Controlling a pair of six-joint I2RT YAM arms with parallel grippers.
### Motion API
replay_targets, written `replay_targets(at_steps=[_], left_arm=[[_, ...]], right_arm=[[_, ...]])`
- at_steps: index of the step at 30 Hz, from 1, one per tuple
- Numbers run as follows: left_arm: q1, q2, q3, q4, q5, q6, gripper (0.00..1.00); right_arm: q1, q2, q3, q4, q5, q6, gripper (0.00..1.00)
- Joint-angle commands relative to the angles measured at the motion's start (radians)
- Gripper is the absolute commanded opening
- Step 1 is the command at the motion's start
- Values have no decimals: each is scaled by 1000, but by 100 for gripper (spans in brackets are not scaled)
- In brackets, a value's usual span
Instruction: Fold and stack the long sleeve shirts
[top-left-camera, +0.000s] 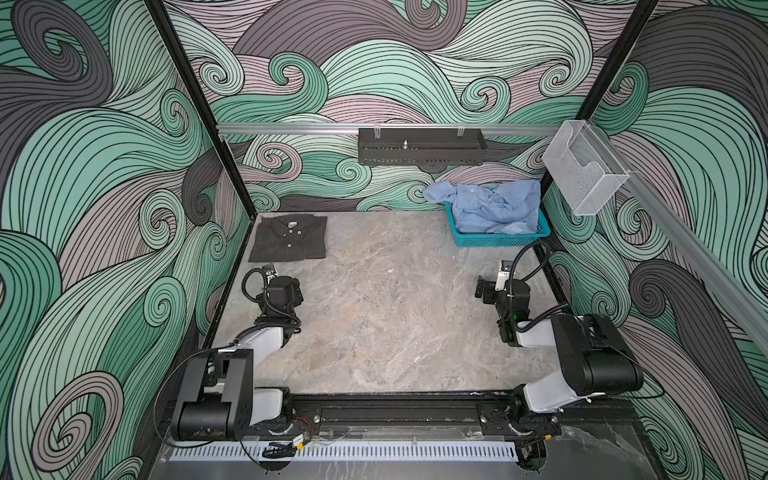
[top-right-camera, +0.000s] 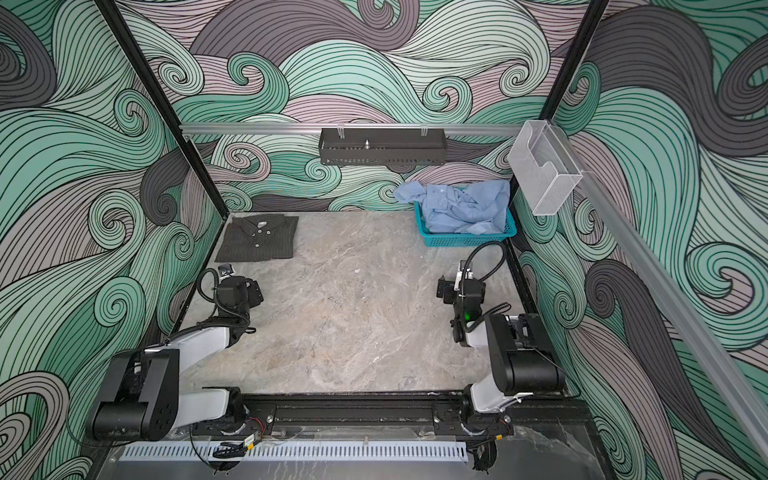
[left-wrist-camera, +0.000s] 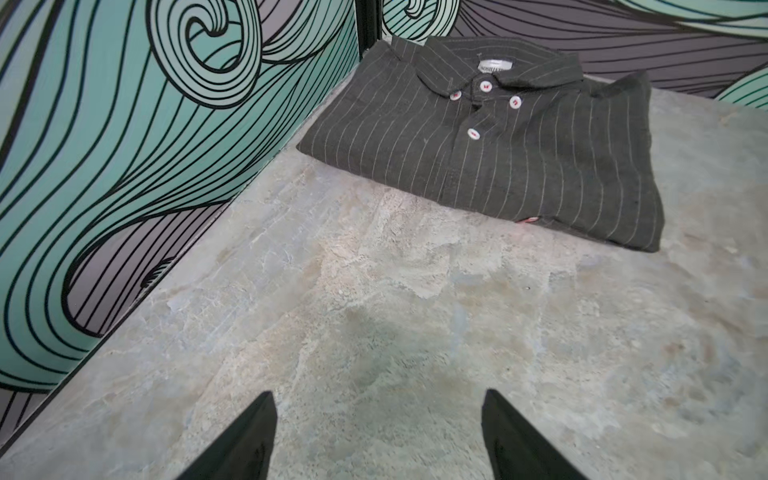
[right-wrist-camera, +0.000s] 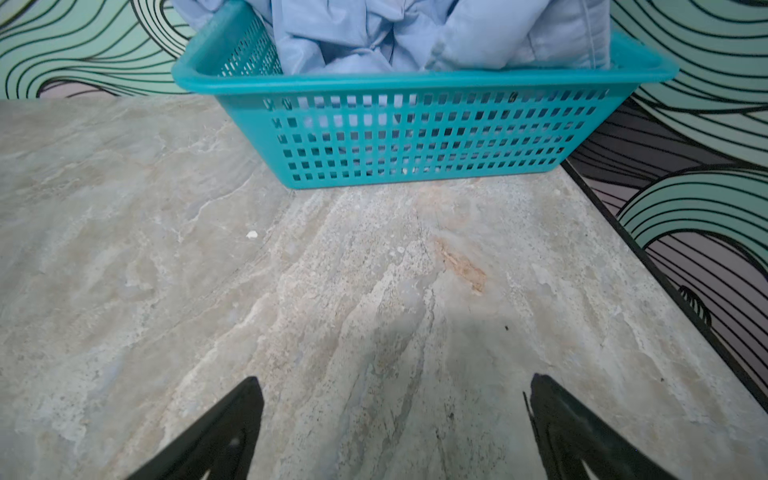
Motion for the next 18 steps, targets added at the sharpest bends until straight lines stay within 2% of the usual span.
replay_targets(at_steps=[1, 4, 6, 9, 11, 12, 13, 18], left_arm=[[12, 57, 49, 142, 21, 74, 81], [22, 181, 48, 283, 79, 120, 80], [20, 192, 80, 208, 115, 114, 80], [20, 228, 29, 348, 132, 145, 83], [20, 207, 55, 264, 128, 120, 86], [20, 212, 46, 282, 128, 124, 87], [19, 218, 43, 308, 127, 131, 98], [20, 207, 46, 282, 129, 123, 99]], right_arm=[[-3, -9, 11, 26, 2, 12, 100], [-3, -10, 18, 13, 3, 10, 100], [-2, -15, 20, 1, 5, 8, 99], [3, -11, 22, -3, 8, 5, 100], [5, -10, 26, -5, 3, 0, 100], [5, -9, 32, -16, -15, -9, 99], [5, -6, 44, -35, -46, -17, 100], [3, -6, 44, -34, -57, -20, 100]])
